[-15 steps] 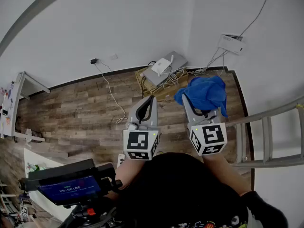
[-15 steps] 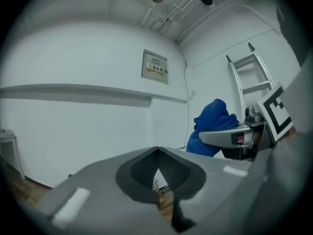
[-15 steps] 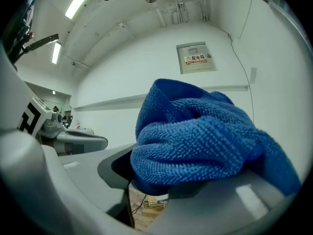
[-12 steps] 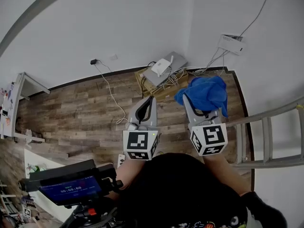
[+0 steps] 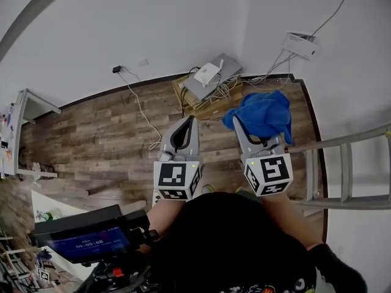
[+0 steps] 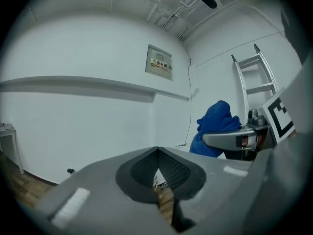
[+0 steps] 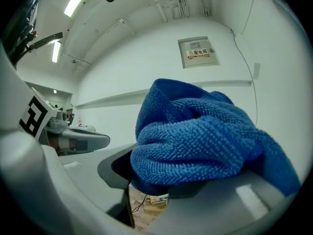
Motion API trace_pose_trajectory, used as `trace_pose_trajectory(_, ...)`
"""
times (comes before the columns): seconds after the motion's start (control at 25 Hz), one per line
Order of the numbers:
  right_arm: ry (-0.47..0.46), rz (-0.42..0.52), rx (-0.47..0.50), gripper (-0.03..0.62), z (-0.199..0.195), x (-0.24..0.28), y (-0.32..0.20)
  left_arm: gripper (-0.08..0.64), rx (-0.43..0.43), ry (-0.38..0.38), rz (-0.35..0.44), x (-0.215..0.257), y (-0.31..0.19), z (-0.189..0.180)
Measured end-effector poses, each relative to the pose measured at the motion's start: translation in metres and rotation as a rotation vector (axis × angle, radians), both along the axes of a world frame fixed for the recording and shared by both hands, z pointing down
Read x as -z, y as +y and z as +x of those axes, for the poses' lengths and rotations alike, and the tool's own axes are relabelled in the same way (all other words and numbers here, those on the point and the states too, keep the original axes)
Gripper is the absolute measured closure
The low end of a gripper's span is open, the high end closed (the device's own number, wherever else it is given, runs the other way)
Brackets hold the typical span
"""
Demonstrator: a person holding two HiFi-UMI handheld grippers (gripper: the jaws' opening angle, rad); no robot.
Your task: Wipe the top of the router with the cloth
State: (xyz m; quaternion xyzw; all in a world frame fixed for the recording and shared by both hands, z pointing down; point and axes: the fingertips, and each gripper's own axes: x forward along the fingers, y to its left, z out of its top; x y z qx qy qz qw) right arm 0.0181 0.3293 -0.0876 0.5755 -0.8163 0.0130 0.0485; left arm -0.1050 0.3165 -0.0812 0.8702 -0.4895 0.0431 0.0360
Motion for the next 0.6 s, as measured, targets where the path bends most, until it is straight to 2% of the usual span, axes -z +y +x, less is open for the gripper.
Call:
trace_pose_trajectory(0.08,-0.005,0.0,-0.004,0.405,-0.005,-0.004,-0.008,0.558,-0.025,-0.009,-0.002,-0.004,-0.007,-0.004)
trace_pose_trajectory(0.32,-0.01,-0.074,-0.003,0.404,0.013,-0.035,-0.093,0.558,-0.068,-0.045,-0.087,-0.04,-0.092,0.014)
trace_pose_trajectory(0.44,-0.007,-0.087,0.009,0.403,0.031,-0.052,-0.133,0.558,-0.058,-0.052,-0.099,-0.056,-0.134,0.033)
trace_pose_trajectory(0.6,-0.016,-0.142,0.055,0.403,0.059,-0.083,-0.217,0.558,-0.014,-0.074,-0.143,-0.076,-0.217,0.063)
